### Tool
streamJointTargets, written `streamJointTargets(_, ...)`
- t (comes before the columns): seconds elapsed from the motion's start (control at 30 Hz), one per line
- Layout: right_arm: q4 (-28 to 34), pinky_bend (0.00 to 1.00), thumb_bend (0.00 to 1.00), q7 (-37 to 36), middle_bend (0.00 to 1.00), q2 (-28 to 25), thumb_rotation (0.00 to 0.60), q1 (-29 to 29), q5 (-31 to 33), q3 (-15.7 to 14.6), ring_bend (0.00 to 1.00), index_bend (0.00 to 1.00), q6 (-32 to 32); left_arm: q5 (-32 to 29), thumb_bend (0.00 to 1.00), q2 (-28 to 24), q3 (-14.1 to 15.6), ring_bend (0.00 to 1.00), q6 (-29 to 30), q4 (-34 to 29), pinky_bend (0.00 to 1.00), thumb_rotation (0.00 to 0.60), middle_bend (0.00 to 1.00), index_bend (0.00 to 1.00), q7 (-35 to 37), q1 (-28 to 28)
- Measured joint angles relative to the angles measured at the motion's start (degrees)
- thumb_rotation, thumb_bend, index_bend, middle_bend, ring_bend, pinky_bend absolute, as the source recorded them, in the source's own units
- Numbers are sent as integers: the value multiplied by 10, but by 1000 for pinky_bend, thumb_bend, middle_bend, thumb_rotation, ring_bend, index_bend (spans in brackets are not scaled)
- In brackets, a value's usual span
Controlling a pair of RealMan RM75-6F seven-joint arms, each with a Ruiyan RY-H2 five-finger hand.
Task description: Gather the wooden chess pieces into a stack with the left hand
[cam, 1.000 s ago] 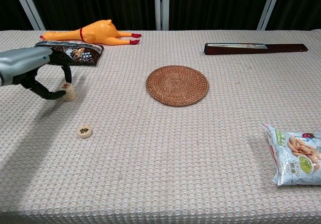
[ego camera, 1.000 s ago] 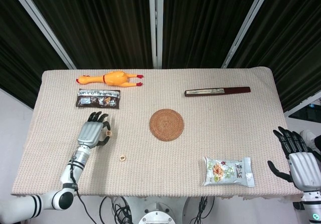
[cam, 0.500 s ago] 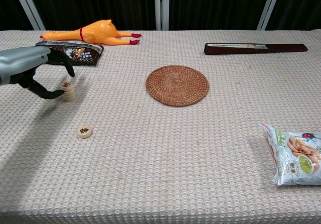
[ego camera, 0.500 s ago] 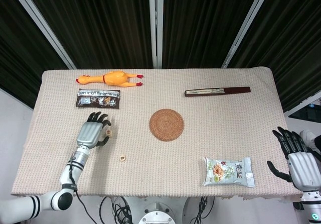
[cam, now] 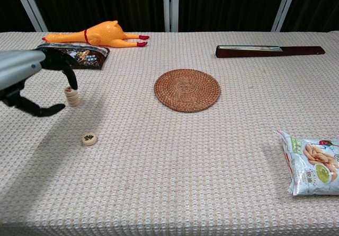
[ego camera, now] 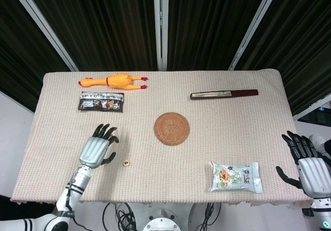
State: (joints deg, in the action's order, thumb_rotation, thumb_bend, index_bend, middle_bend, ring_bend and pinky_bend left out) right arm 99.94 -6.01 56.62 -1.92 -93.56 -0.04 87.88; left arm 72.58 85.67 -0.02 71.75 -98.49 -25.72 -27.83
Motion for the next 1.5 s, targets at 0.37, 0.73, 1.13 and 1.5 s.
streamJointTargets(0.37,-3,0,252,-11,0,-2,600,4,-7,-2,0,0,10,51,329,83,35,0,12,84,0,600,97,380,-8,35)
streamJointTargets(0.73,-3,0,252,-11,0,-2,600,2,-5,-2,0,0,5,65,325,95,35,0,-3,95,0,600,98,367,3,43)
streamJointTargets(1.13,-2,0,252,-6,0,-1,600,-1,0,-1,0,0,-3,58,324,105,17,0,-37,109,0,600,98,389,16,37)
streamJointTargets(1.5,-3,0,252,-11,0,-3,600,1,-2,-1,0,0,2,55,324,108,12,0,-48,113,0,600,102,457,23,37)
